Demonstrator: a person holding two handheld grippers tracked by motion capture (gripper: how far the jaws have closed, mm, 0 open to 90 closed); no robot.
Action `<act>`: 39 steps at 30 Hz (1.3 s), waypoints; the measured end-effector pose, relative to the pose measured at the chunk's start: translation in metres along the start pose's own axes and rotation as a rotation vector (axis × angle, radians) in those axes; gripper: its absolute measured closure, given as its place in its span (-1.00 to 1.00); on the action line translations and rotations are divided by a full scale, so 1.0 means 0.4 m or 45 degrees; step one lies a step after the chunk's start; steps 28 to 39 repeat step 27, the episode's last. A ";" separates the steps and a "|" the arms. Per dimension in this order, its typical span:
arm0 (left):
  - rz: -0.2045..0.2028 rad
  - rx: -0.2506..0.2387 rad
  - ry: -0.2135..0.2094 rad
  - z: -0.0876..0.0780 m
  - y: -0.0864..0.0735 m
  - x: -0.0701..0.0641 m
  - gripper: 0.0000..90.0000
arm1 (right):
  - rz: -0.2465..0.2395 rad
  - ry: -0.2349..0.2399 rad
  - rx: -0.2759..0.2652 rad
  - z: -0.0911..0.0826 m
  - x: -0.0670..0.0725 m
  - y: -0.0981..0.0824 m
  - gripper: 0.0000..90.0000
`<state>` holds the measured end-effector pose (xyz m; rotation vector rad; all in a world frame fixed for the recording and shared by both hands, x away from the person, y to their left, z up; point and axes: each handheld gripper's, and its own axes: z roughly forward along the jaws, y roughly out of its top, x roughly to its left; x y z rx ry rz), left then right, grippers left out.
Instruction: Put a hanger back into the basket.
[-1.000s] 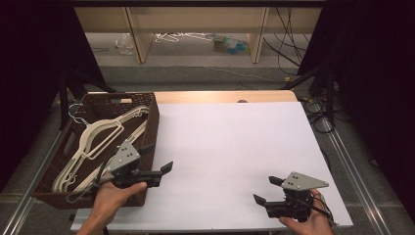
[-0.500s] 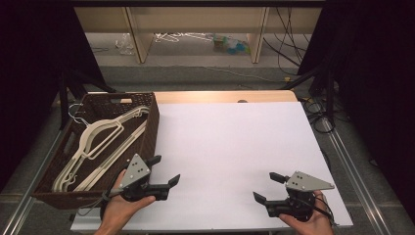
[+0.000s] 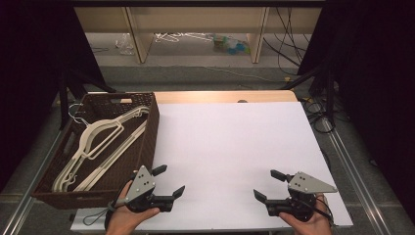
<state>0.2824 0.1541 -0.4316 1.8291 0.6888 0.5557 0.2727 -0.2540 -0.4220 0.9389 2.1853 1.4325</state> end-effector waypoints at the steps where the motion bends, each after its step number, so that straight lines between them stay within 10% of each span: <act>1: 0.010 0.008 0.004 0.000 -0.002 0.002 -0.64 | 0.000 -0.002 0.004 0.000 0.000 -0.001 -0.63; 39: -0.018 -0.032 0.014 -0.010 0.000 0.019 -0.64 | -0.018 -0.008 -0.015 0.005 0.001 -0.003 -0.63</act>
